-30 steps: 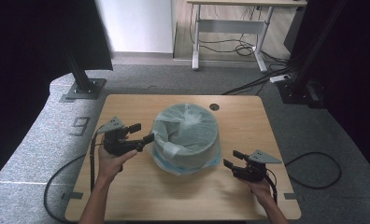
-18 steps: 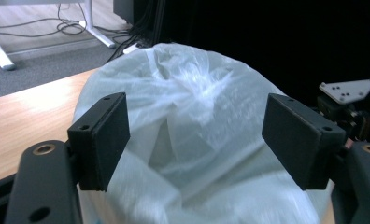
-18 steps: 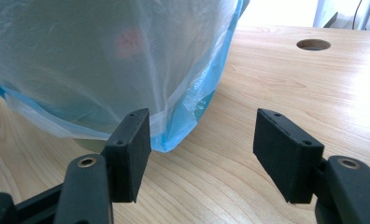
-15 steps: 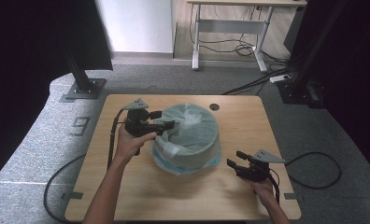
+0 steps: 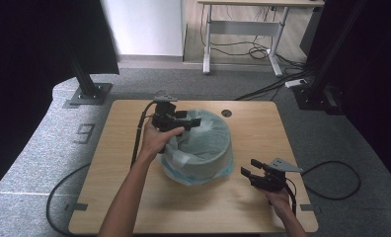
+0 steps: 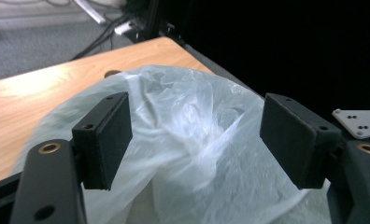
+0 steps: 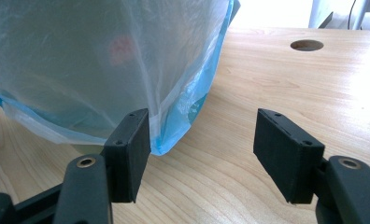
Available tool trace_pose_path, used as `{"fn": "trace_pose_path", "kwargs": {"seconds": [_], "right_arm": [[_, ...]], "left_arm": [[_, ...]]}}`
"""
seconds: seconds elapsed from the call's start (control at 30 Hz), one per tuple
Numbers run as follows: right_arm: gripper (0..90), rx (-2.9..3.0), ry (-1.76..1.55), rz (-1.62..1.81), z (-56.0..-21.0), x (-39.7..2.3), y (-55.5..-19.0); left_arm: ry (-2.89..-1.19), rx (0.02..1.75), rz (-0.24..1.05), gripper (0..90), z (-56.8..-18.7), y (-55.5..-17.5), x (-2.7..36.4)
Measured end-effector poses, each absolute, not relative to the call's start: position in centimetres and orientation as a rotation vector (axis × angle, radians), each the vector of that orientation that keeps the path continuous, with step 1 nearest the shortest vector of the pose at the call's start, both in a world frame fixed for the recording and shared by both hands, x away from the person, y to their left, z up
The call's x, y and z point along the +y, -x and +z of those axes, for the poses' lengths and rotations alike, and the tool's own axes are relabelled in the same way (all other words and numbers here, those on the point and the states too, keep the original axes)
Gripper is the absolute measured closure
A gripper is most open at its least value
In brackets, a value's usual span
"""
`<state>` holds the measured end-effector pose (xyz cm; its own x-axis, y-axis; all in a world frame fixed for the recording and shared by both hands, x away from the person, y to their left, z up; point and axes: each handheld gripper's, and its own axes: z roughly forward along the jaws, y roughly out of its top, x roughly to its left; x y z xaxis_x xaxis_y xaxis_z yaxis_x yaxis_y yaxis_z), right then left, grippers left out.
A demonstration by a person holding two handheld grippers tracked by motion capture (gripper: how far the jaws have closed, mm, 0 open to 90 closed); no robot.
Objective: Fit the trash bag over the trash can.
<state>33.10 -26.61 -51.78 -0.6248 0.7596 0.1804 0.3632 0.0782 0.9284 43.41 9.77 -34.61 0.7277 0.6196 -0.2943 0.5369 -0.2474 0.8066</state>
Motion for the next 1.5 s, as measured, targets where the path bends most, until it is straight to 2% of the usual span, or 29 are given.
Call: {"fn": "trace_pose_path", "kwargs": {"seconds": [0.3, 0.57, 1.03, 1.27, 1.5], "right_arm": [[35.7, 1.995, -1.117, 1.578, -51.6, -26.7, -33.0], [35.7, 1.994, -1.121, 1.577, -51.5, -26.7, -32.9], [35.7, 1.976, -1.132, 1.574, -51.4, -26.9, -33.0], [35.7, 1.971, -1.137, 1.573, -51.4, -27.0, -32.9], [35.7, 1.978, -1.136, 1.568, -51.5, -26.9, -32.9]], "left_arm": [[-2.115, 0.907, 0.074, 26.7, -34.7, -45.0, 6.0], [-2.213, 0.936, 0.03, 28.8, -36.0, -46.3, 3.8], [-2.372, 0.973, 0.024, 28.4, -38.5, -47.4, 1.8], [-2.374, 0.977, 0.039, 27.9, -38.7, -47.4, 1.7], [-2.269, 0.935, 0.07, 28.6, -36.1, -46.0, 3.6]]}}
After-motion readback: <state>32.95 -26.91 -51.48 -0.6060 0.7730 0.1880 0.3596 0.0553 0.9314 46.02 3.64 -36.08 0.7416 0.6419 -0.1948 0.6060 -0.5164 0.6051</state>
